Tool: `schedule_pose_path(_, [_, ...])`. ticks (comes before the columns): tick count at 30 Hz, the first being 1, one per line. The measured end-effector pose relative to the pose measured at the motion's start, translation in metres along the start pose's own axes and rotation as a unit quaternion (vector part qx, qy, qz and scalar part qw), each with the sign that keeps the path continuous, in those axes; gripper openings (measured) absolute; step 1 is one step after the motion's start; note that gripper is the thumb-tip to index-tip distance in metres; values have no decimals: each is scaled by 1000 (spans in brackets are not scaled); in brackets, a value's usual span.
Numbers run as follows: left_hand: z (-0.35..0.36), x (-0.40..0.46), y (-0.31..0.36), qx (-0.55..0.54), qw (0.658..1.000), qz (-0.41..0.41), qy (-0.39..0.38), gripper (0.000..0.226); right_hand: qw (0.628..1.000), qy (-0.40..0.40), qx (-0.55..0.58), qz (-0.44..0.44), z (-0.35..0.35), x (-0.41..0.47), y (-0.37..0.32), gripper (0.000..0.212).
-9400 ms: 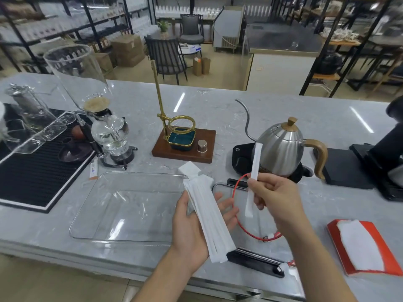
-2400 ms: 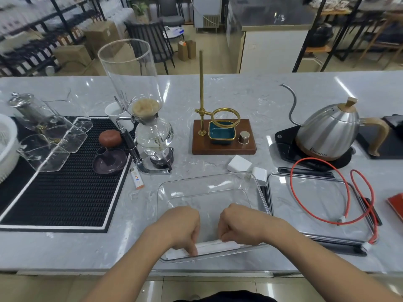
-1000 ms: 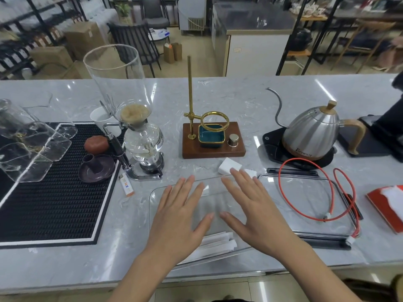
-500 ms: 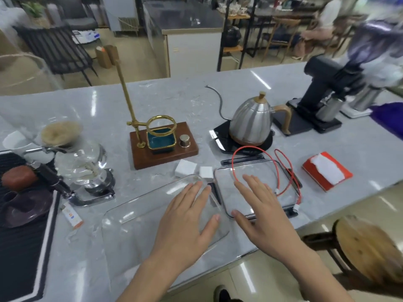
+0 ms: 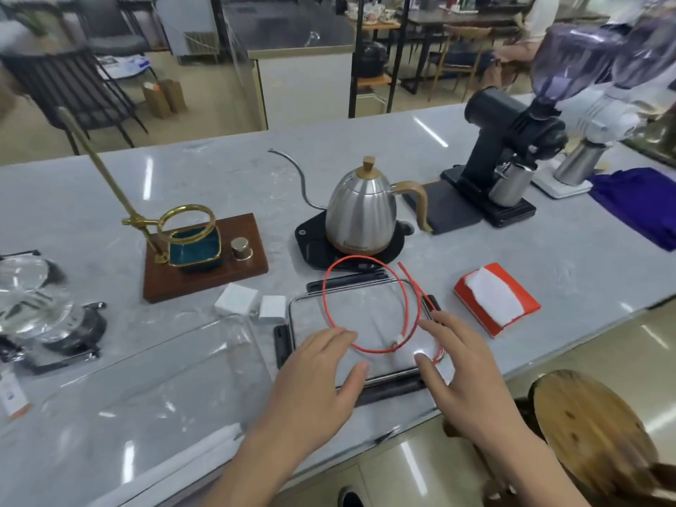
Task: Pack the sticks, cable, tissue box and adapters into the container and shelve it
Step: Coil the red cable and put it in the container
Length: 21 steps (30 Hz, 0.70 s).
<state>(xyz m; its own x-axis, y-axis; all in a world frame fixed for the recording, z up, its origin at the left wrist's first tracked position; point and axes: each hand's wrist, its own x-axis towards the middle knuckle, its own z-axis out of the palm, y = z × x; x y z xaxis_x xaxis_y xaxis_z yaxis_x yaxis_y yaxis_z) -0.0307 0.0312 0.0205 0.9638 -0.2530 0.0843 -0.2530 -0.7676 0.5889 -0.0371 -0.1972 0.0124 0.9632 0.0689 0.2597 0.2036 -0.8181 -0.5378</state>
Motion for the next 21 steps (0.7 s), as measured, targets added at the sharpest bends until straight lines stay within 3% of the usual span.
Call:
schedule_pose_path(7, [35,20,16,-9,999,-35,-25,48,998,-62,-17,-4,6,-5,54,36])
schedule_pose_path(15, [60,41,28,-16,999,-27,-12,42,992,-97,-56,-66,13,-2,79,42])
schedule_pose_path(21, [66,62,46,-126,990,-55,37,33,988,-121,-48,-79,17,2,89,37])
